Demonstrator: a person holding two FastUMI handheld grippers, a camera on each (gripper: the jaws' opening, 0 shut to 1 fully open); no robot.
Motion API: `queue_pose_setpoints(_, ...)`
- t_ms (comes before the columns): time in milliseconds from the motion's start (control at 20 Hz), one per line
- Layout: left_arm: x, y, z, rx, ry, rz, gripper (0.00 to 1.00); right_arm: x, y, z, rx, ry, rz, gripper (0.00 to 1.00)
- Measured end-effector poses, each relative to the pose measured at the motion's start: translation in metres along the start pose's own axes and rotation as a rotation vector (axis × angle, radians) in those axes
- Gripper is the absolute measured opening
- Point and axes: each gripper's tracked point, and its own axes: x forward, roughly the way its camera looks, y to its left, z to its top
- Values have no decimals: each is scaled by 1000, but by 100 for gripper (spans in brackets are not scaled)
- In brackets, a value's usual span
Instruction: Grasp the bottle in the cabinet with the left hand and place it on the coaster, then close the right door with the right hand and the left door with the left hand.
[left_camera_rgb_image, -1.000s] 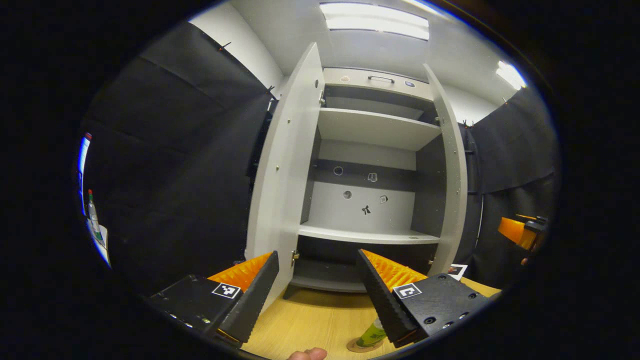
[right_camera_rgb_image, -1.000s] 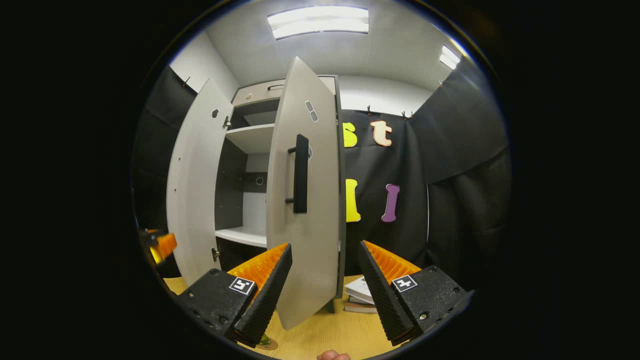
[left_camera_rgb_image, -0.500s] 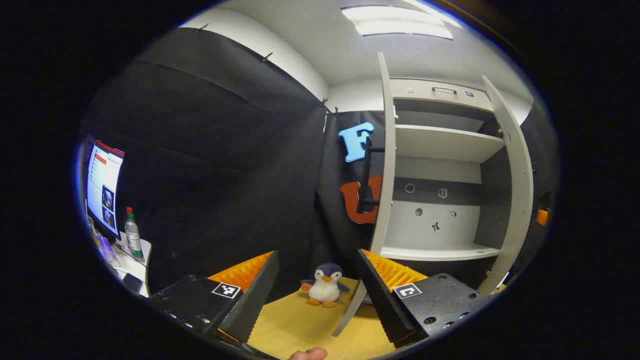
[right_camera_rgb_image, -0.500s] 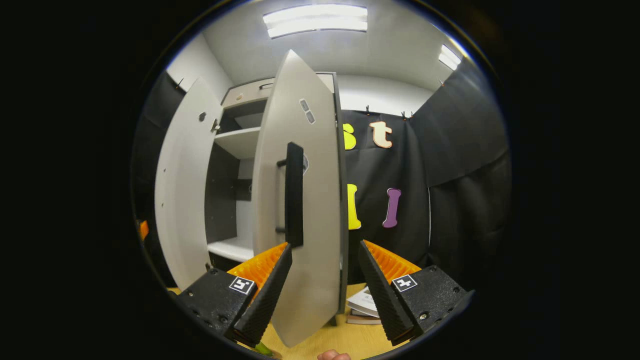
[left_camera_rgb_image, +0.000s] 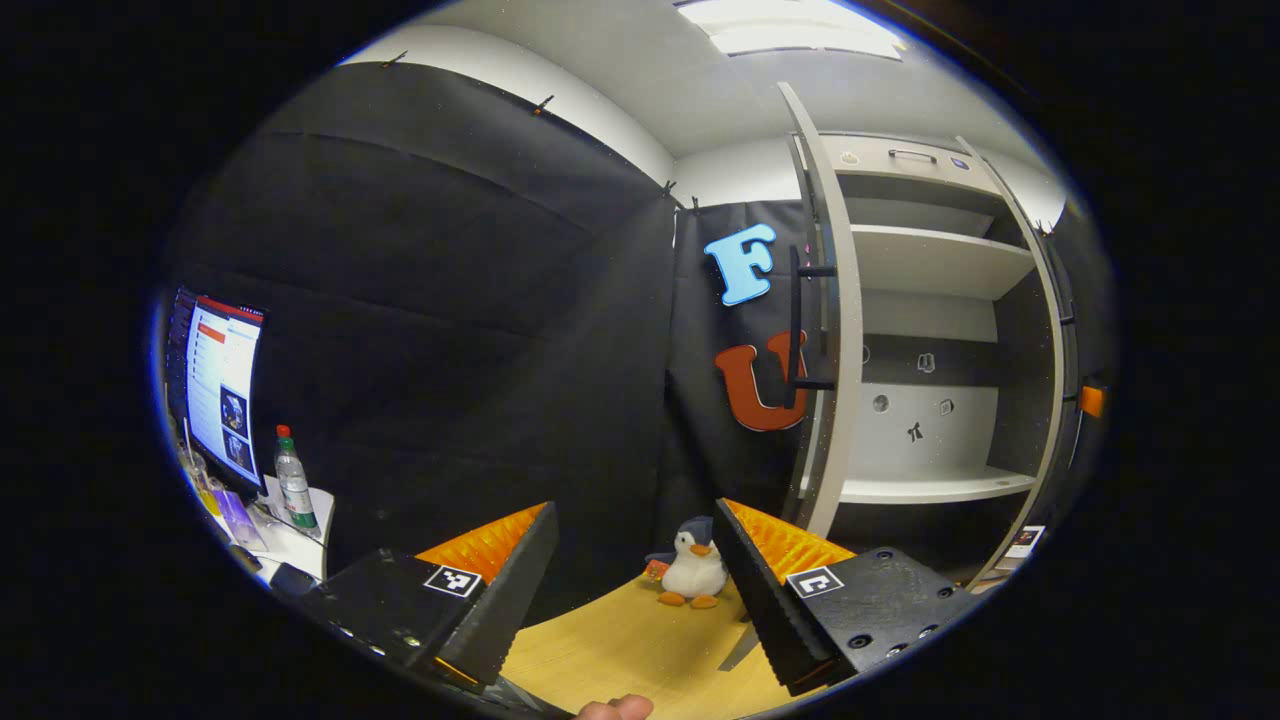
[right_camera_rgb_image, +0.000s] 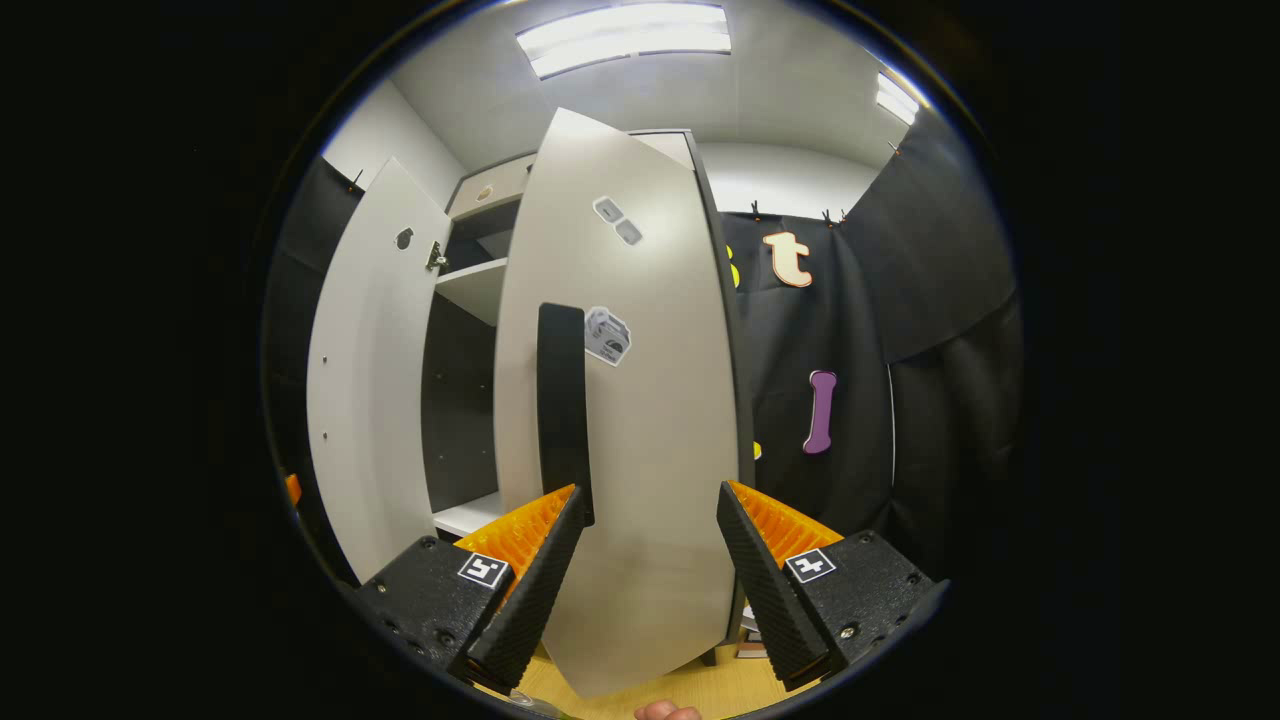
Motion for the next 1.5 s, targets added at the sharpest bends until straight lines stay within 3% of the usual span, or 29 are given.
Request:
queue_pose_setpoints(100, 20, 9, 3, 14, -8, 16, 100, -10, 2, -10, -6, 15, 29, 83)
queue_pose_setpoints(150, 32, 13, 7, 33, -20, 22, 95, -18, 5, -15, -9, 19, 51, 83)
queue_pose_setpoints(250, 56, 18, 14, 74, -34, 36, 95, -34, 6, -25, -17, 22, 87, 83)
queue_pose_setpoints(450, 92, -5, 26, 50, -44, 9, 95, -67, -12, -56, -34, 71, 76, 83)
queue_pose_setpoints(550, 102, -16, 34, 51, -63, -10, 89, -79, -26, -70, -33, 113, 54, 83)
queue_pose_setpoints(600, 105, -26, 37, 50, -73, -31, 95, -83, -36, -74, -31, 130, 33, 79)
queue_pose_setpoints(650, 105, -36, 38, 42, -79, -58, 95, -86, -45, -78, -28, 142, 11, 83)
queue_pose_setpoints(800, 106, -40, 38, 42, -95, -53, 90, -93, -70, -83, -8, 160, -53, 83)
queue_pose_setpoints(900, 106, -54, 30, 0, -62, -112, 84, -97, -84, -77, -15, 148, -90, 83)
queue_pose_setpoints(950, 101, -64, 26, -24, -43, -146, 92, -97, -91, -75, -23, 143, -104, 83)
queue_pose_setpoints(1050, 91, -97, 21, -47, -23, -214, 92, -96, -98, -78, -35, 135, -127, 83)
queue_pose_setpoints(1100, 85, -114, 21, -36, -28, -243, 84, -97, -102, -76, -28, 128, -135, 83)
queue_pose_setpoints(1150, 80, -132, 24, -15, -48, -266, 92, -98, -102, -74, -19, 122, -136, 83)
queue_pose_setpoints(1350, 67, -181, 16, -17, -47, -323, 92, -106, -110, -70, -12, 108, -160, 83)
queue_pose_setpoints(1400, 66, -196, 13, -38, -31, -352, 99, -108, -112, -69, -10, 104, -164, 83)
queue_pose_setpoints(1450, 64, -204, 9, -46, -19, -362, 95, -110, -113, -69, -9, 105, -169, 83)
queue_pose_setpoints(1500, 64, -205, 7, -46, -14, -356, 99, -112, -114, -70, -10, 107, -173, 83)
